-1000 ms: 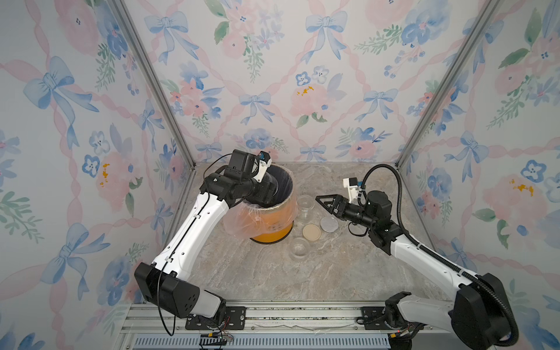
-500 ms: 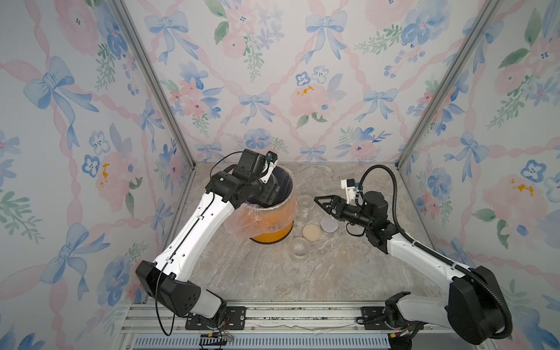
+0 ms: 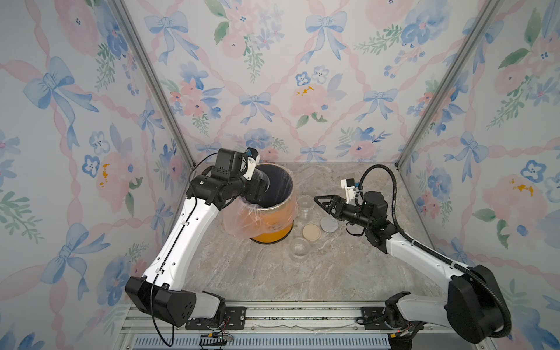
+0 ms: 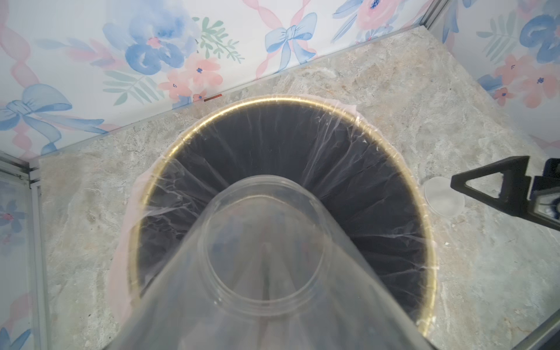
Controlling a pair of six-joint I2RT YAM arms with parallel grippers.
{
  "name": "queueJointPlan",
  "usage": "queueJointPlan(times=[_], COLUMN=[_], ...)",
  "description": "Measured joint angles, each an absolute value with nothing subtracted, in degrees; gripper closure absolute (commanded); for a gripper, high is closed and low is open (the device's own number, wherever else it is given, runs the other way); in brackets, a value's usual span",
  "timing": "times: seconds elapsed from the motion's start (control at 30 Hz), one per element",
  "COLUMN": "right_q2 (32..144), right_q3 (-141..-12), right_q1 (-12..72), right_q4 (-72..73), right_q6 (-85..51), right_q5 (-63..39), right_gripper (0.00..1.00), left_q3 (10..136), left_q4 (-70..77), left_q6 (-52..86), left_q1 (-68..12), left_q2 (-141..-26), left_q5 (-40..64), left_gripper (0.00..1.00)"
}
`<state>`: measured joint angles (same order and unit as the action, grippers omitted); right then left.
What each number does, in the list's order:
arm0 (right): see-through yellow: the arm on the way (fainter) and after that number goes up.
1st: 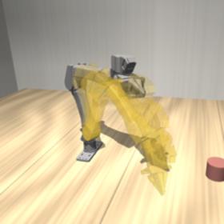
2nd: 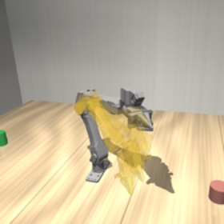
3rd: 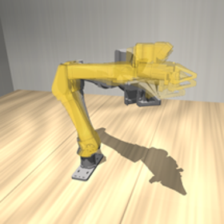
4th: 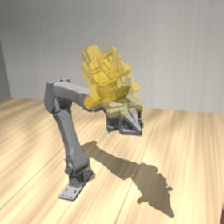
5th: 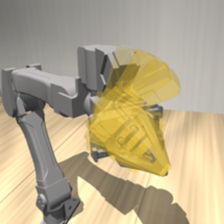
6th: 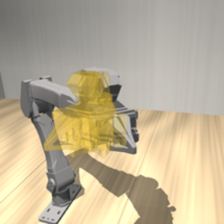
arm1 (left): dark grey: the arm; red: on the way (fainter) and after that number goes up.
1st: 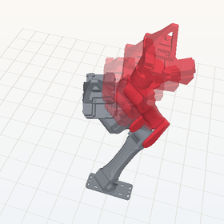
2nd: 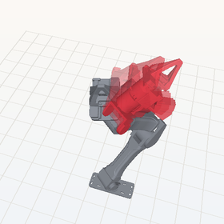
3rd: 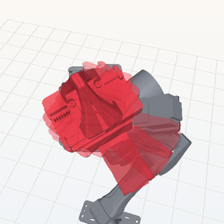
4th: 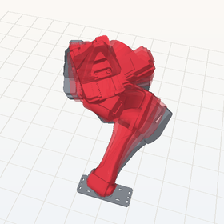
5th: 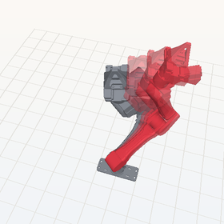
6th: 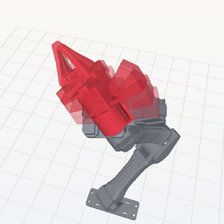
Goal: Empty moldy tea leaves from jars
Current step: Pour the moldy tea leaves from the jar into the trash bin.
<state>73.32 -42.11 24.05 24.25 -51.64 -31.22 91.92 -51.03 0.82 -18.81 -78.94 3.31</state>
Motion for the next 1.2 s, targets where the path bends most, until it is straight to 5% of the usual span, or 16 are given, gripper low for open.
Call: queueJointPlan(times=[0.37, 0.6, 1.2], right_q2=[73.3, 73.3, 73.3], right_q3=[-41.8, -41.8, -41.8], right_q1=[24.3, 24.5, 24.9], right_q4=[24.3, 24.6, 25.2], right_q6=[-51.9, -52.1, -53.4], right_q5=[-31.2, -31.2, -31.2], right_gripper=[0.03, 0.03, 0.03], left_q3=[90.5, 89.3, 87.5], left_q4=[-50.5, -49.3, -44.5], left_q6=[1.8, 3.9, 8.2], left_q1=[-18.7, -12.5, -11.6], left_q2=[-76.4, -74.6, -71.5], left_q5=[2.4, 9.8, 21.5], left_gripper=[0.56, 0.54, 0.55])
